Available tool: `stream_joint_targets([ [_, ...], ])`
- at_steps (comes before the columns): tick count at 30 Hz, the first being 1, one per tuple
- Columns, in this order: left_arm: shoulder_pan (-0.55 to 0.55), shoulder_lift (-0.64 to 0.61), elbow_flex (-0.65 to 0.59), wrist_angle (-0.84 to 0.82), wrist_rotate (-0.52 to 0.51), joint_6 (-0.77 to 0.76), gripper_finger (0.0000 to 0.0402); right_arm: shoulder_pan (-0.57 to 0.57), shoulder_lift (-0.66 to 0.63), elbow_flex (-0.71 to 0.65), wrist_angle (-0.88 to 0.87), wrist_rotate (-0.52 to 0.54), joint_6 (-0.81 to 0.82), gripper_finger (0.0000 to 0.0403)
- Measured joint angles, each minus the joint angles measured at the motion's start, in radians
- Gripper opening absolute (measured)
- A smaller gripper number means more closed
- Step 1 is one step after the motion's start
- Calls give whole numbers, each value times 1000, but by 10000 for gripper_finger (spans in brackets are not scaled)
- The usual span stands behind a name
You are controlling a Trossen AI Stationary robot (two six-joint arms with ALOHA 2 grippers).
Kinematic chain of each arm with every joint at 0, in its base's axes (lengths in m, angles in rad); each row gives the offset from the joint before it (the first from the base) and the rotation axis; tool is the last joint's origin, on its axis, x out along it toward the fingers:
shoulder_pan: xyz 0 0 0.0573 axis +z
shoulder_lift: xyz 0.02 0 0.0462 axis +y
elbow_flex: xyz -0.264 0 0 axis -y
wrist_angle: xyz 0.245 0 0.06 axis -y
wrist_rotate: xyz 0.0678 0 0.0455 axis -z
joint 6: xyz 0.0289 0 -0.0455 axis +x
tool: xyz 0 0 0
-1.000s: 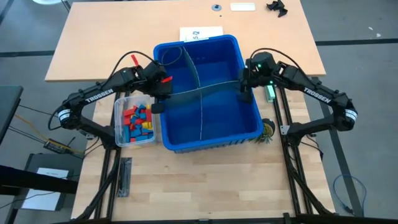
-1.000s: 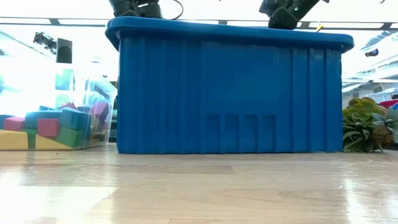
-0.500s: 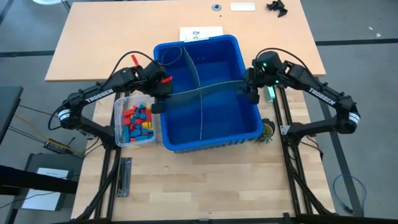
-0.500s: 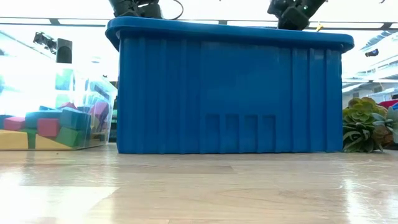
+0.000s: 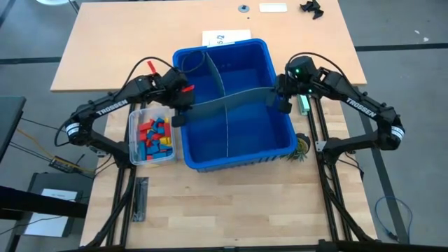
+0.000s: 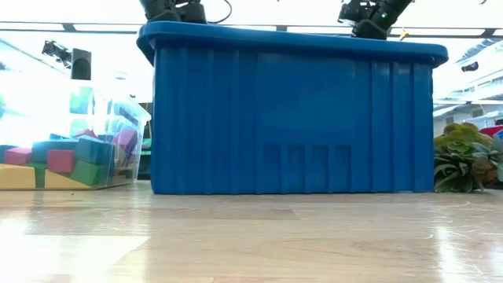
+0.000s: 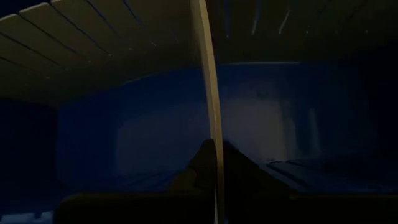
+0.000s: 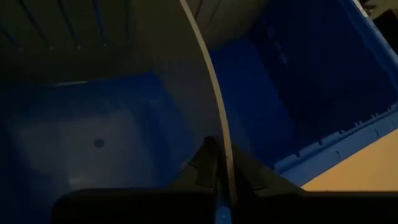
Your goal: Sort Items/Unsort Items
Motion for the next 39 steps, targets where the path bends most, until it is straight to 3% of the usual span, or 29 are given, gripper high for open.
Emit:
stream_joint_targets([
  [15,0,-1,36,12,0,-52,16,-6,18,-32,-56,-3,32,3],
  [24,0,-2,-64,45,-3,-52,16,-5,21,-111,-54,-76,59,2],
  [39,2,0,-203,148,11,-42,16,21,19,-174,-6,-84,65,4],
])
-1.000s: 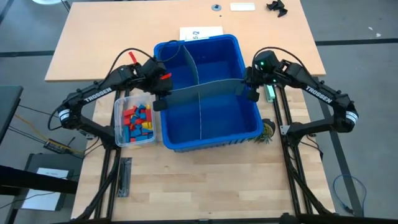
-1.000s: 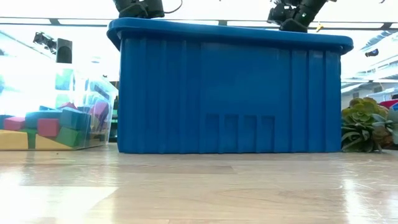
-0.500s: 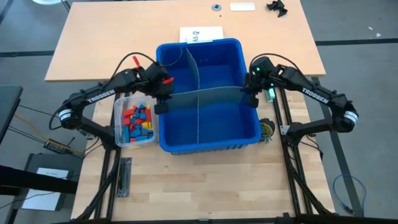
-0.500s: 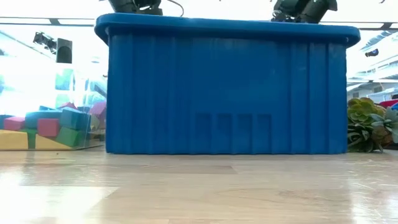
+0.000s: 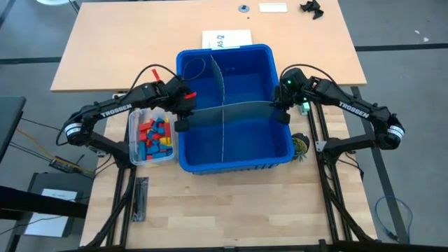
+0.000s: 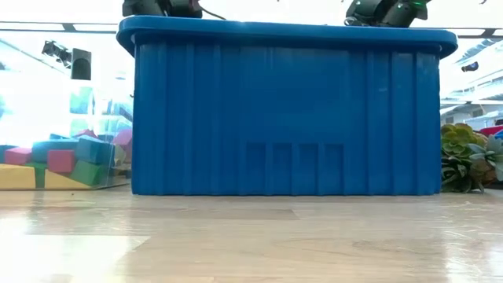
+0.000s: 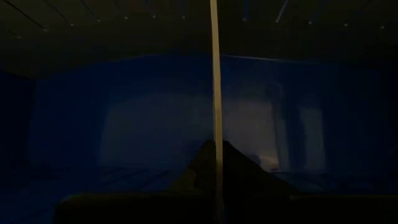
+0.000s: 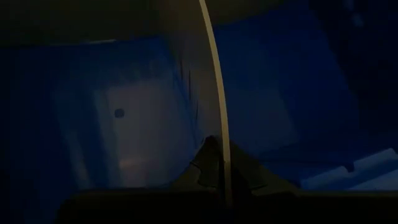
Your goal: Sort Items/Unsort Items
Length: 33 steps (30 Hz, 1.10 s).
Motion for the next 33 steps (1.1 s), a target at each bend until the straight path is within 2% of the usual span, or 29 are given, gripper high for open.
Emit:
stream_joint_targets([
  [6,-1,3,22,-1,-37,-8,24,0,-1,11,12,6,22,20],
  [13,0,7,174,-98,-86,-41,116,0,-26,124,4,2,45,97],
  [17,1,7,237,-75,-53,-56,154,4,-25,148,83,-59,124,127],
  [20,2,6,236,33,-9,-81,160,5,-14,132,217,-144,174,132],
  [24,1,6,137,266,0,-132,159,6,10,47,420,-224,240,120],
  [30,1,6,-79,615,68,-226,145,7,17,-149,734,-249,303,63],
  [33,-1,6,-175,745,73,-267,141,7,17,-225,798,-247,311,32],
])
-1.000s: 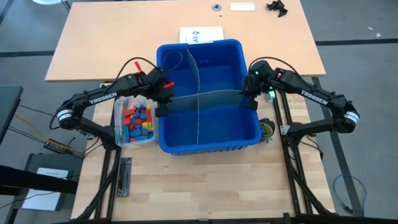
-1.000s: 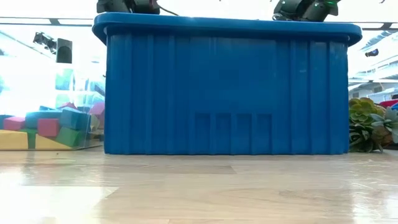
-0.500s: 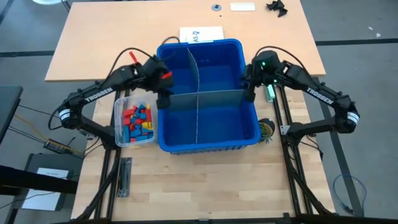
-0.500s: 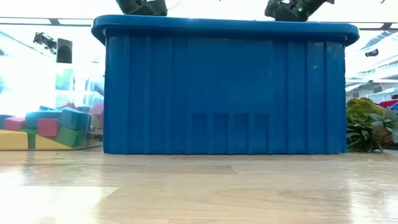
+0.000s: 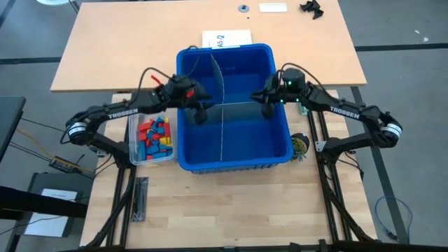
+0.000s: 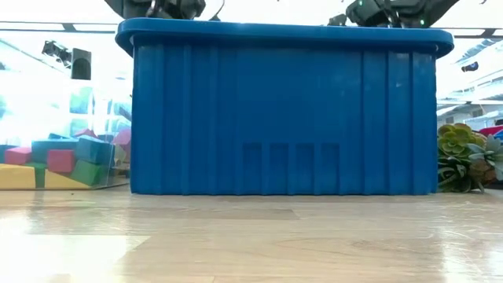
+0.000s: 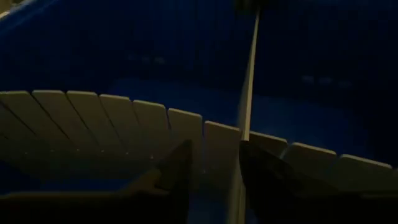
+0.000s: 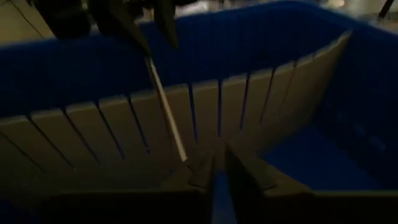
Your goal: Sort Items/Unsort Items
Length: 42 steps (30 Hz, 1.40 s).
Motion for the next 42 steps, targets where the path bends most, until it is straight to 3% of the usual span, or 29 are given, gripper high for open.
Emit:
stream_joint_targets([
  [6,0,-4,-124,132,-4,-47,140,1,1,-91,34,53,-40,5],
  [14,0,-7,-124,133,-17,-61,140,8,2,-103,78,60,-31,2],
  [22,-34,-52,80,-93,-82,-8,140,43,-32,26,10,37,54,13],
  [31,-185,-112,204,-462,-371,-6,140,205,-36,41,-9,-22,133,16],
  [42,-372,-216,198,-632,-536,-144,140,448,-32,41,-10,155,144,33],
])
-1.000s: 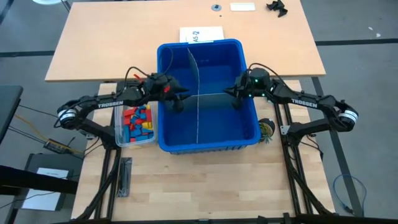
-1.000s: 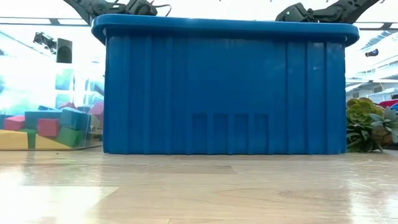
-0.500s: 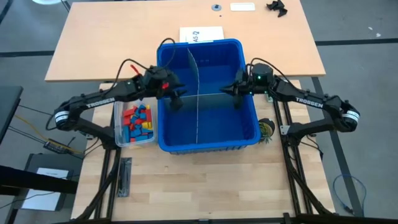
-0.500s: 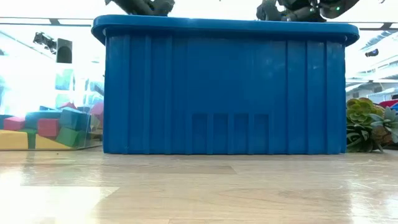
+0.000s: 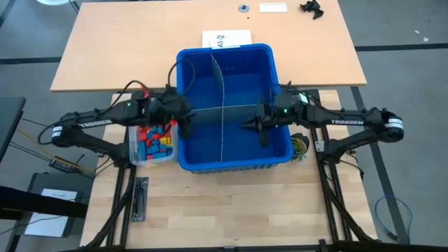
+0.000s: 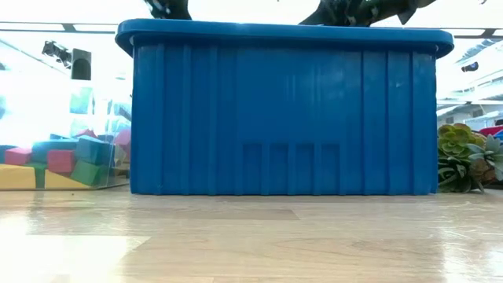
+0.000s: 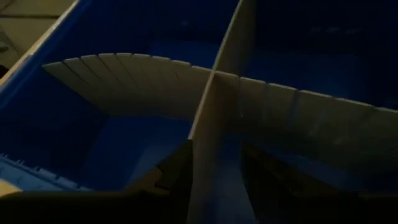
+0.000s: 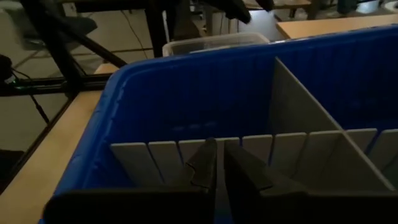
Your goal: Sort Items/Unsort Items
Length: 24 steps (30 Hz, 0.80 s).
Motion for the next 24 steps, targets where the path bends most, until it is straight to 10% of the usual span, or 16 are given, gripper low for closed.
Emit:
stream_joint_targets([
  [13,-114,-211,-320,220,-116,-130,140,116,123,0,141,180,13,117],
  [24,-114,-188,-353,268,-113,-124,140,120,239,1,195,197,-20,145],
])
